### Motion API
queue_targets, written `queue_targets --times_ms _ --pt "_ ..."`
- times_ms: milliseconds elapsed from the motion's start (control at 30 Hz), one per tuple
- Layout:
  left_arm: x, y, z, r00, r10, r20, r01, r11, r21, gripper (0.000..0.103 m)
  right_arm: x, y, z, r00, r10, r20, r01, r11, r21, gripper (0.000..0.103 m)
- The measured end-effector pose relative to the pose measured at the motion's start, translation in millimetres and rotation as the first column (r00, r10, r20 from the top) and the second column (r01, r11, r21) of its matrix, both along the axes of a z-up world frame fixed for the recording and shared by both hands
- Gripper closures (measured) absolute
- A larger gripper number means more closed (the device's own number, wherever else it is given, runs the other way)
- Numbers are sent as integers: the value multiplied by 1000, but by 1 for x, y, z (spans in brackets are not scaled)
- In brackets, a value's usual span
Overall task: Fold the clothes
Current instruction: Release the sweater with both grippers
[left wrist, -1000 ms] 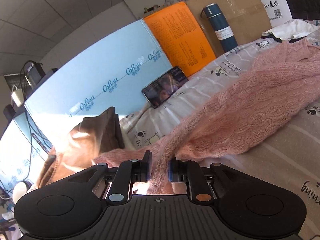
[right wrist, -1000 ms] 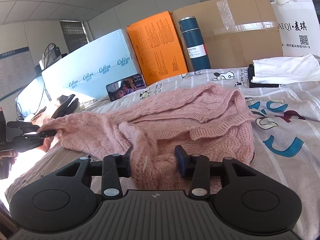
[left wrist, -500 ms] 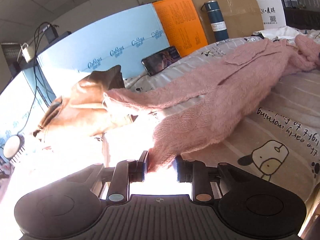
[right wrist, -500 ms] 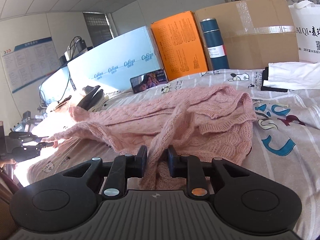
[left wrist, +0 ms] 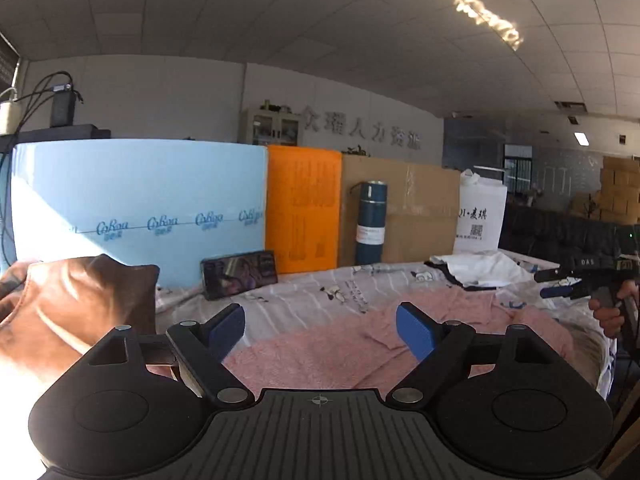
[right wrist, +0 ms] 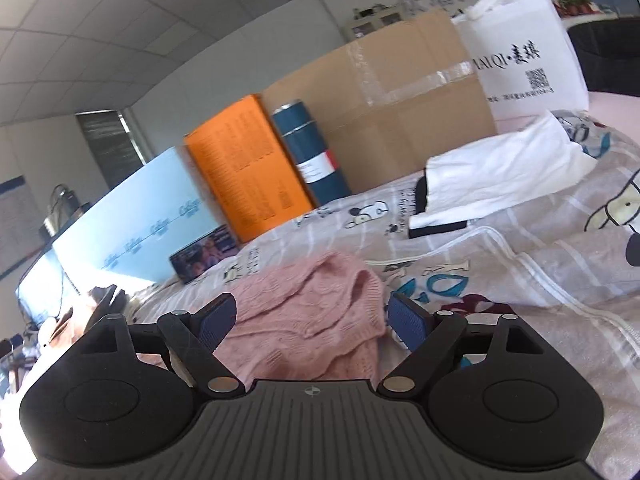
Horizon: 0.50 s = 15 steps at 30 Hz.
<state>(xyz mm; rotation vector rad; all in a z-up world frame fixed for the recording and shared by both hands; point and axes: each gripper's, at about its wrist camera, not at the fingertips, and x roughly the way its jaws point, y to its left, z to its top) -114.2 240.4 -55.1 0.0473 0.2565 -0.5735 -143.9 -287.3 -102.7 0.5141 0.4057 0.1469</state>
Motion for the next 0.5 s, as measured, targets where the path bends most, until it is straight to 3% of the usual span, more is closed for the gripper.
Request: queue_targets --times_ms 167,300,400,500 --pt "61 -44 -22 994 -5 -109 23 986 167 17 44 -4 -10 997 -16 -75 21 998 57 21" --pt "83 -48 -33 983 135 -122 -100 963 252 18 77 4 -16 988 -30 -149 35 999 31 23" --pt "76 -27 -33 954 299 -31 -279 919 280 17 99 10 -25 978 -30 -205 35 999 23 24" --pt "69 -6 -33 890 452 60 -448 845 292 17 110 18 -30 977 -10 -212 11 1000 6 26"
